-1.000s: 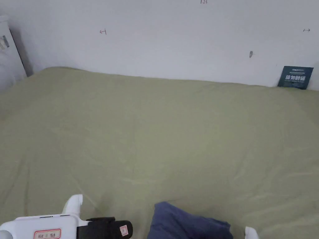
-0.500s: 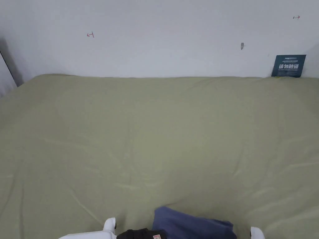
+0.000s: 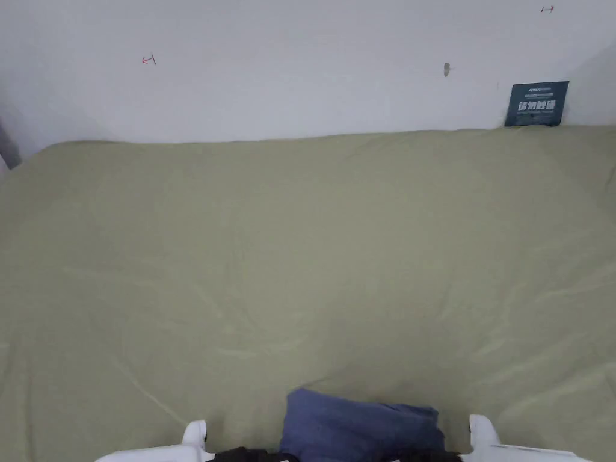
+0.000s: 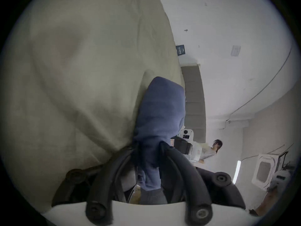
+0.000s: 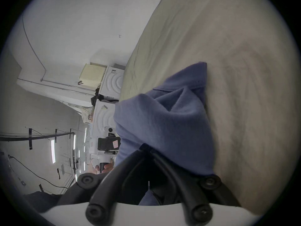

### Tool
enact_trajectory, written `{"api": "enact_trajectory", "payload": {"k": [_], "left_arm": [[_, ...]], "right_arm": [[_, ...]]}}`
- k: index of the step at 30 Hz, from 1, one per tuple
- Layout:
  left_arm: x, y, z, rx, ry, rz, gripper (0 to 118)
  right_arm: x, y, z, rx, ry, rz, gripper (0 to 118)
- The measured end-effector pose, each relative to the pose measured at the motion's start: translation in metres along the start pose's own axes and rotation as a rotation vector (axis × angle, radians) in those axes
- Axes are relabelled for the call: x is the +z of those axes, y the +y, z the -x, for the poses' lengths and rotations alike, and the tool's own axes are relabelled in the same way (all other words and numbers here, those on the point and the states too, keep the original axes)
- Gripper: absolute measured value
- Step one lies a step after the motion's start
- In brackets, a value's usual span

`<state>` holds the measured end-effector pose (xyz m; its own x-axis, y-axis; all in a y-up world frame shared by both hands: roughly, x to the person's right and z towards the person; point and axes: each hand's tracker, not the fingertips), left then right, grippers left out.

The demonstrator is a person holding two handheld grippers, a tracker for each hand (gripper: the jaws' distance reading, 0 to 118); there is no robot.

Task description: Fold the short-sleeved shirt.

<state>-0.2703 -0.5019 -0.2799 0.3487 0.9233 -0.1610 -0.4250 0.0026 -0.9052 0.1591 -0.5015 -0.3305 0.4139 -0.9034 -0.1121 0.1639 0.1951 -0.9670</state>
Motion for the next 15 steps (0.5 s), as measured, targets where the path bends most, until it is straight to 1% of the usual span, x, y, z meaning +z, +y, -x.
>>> {"api": "enact_trajectory", "payload": {"k": [1, 4, 6, 7, 10, 11, 12, 14, 15], "left_arm": [[-0.003, -0.001, 0.000, 0.001, -0.020, -0.016, 23], [0.004, -0.004, -0.010, -0.082, 0.018, -0.016, 16], [0.011, -0.003, -0.026, -0.184, 0.105, -0.017, 13], [0.013, -0.002, -0.031, -0.200, 0.115, -0.006, 13], [0.021, 0.002, -0.038, -0.187, 0.121, 0.004, 13], [0.026, 0.005, -0.039, -0.207, 0.136, -0.006, 12], [0.030, 0.009, -0.037, -0.199, 0.131, 0.015, 12], [0.045, 0.013, -0.040, -0.221, 0.172, -0.005, 12], [0.055, 0.018, -0.038, -0.211, 0.165, 0.004, 12]], "right_arm": [[0.000, 0.000, -0.002, -0.001, -0.001, -0.002, 0], [0.000, 0.000, -0.001, -0.008, 0.000, -0.009, 0], [0.000, 0.000, 0.002, 0.003, -0.010, -0.011, 0], [0.000, 0.000, 0.006, 0.014, -0.020, -0.012, 0], [0.002, 0.000, 0.016, 0.050, -0.037, -0.025, 0], [0.002, 0.000, 0.020, 0.064, -0.030, -0.032, 0], [0.002, 0.000, 0.023, 0.066, -0.032, -0.034, 0], [0.001, 0.000, 0.028, 0.076, -0.041, -0.038, 0], [0.001, 0.000, 0.031, 0.083, -0.042, -0.043, 0]]}}
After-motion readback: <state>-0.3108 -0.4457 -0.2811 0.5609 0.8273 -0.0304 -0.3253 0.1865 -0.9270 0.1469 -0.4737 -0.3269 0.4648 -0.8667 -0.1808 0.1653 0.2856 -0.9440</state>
